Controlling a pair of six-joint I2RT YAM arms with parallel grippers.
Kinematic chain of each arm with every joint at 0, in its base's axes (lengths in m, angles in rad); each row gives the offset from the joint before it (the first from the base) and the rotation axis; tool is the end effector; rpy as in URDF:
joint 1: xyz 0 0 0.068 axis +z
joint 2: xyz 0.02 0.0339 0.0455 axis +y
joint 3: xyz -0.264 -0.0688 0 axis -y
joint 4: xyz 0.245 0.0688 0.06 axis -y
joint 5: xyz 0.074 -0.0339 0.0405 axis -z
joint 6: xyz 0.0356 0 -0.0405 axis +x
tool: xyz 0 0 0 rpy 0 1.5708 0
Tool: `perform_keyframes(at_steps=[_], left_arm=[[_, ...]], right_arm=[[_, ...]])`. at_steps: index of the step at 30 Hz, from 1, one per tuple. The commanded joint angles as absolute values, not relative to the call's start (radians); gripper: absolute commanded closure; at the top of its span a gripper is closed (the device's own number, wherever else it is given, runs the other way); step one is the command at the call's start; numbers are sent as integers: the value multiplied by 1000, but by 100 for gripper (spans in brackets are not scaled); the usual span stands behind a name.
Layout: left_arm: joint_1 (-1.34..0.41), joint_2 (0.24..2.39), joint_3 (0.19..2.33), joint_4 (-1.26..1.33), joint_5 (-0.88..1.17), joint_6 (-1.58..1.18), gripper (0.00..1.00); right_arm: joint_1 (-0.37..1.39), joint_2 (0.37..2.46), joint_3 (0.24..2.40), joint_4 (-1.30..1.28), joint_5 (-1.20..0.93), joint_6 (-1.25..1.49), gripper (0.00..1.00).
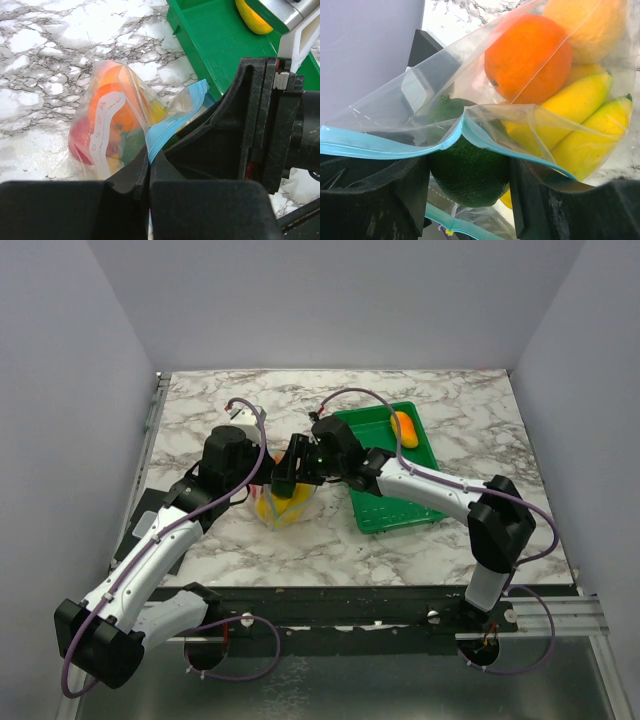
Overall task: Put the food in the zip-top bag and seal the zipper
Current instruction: Place the fake fruit in the zipper food storage bag.
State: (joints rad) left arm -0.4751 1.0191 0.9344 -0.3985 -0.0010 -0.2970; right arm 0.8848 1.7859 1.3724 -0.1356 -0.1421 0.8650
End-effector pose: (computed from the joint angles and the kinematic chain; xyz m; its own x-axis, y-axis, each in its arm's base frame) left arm 0.2027 -0.1042 0.3265 -0.5287 -0.0571 -0.8469 0.3157 0.9129 -0.2587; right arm 0.2609 0.3266 0.2709 -0.8557 0.1441 -0.4970 -0.2949 0.6535 0.6972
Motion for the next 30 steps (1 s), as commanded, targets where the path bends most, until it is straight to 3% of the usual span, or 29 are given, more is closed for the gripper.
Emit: perform_keyframes(at_steps=[1,7,12,22,30], left_arm=[[-482,1006,933,-395,17,-307,100],[-482,1006,933,-395,8,-305,100],[-482,1006,933,-396,8,-306,100],[-482,1005,931,-397,7,-305,100],[-481,1004,931,-397,7,-307,100]], right_arm=[[905,1777,1333,-67,-159,879,41],[905,1703,1295,-58,-133,873,27],[905,1639,1268,-68,-98,865,22],[905,1516,1245,-152,-32,815,21],[905,1403,1162,-238,107,777,26]])
